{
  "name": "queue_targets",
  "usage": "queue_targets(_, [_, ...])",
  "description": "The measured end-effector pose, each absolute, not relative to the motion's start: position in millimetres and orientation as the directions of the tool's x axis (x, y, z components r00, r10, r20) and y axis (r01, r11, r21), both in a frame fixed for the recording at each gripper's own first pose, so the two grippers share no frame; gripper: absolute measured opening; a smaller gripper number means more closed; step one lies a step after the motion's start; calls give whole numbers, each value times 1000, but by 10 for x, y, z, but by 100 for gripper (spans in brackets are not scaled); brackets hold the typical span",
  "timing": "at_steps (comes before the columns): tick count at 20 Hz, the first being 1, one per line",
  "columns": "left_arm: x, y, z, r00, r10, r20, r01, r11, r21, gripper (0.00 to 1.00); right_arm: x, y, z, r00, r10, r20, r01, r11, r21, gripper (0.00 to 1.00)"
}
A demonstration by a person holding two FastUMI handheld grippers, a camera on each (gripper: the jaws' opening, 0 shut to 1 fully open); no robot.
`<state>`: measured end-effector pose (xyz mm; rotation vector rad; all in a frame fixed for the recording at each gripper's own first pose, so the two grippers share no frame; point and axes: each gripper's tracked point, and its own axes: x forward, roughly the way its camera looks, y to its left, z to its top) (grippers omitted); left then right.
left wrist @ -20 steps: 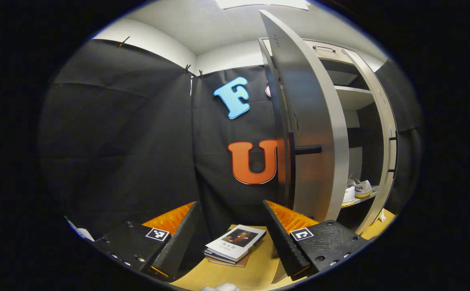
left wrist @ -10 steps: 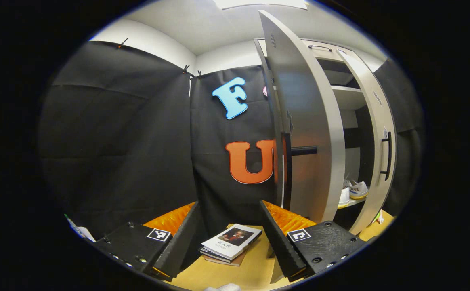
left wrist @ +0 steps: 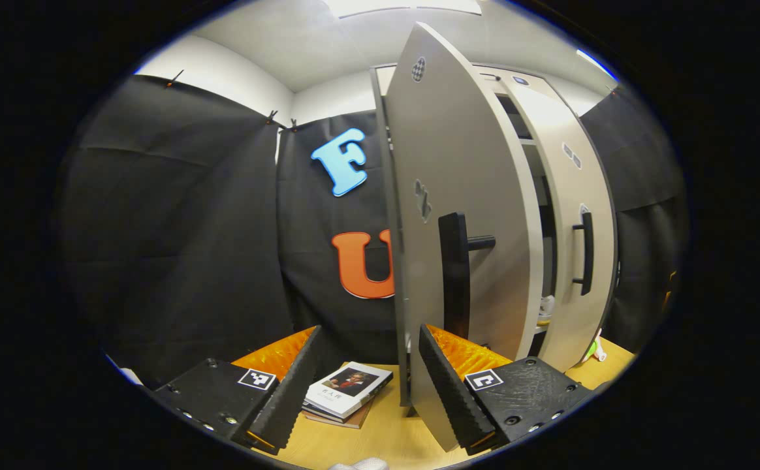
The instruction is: Grab one shoe with the right hand and put it into the shoe cabinet, grab the other shoe with the left hand and put it into the shoe cabinet; then close the right door with the right hand and the left door with the left hand.
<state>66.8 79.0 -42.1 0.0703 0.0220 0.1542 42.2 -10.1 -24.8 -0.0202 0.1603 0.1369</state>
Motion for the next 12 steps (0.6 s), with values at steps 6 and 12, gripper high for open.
queue_targets(6, [845,174,-392,998,67,-14,-66,996,64,97,439,-373,-283,978,119,-168,-119,993,9,99])
queue_targets(12, [831,-26,-445,998,56,-40,-54,997,57,96,464,-536,-233,983,104,-152,-102,995,20,99])
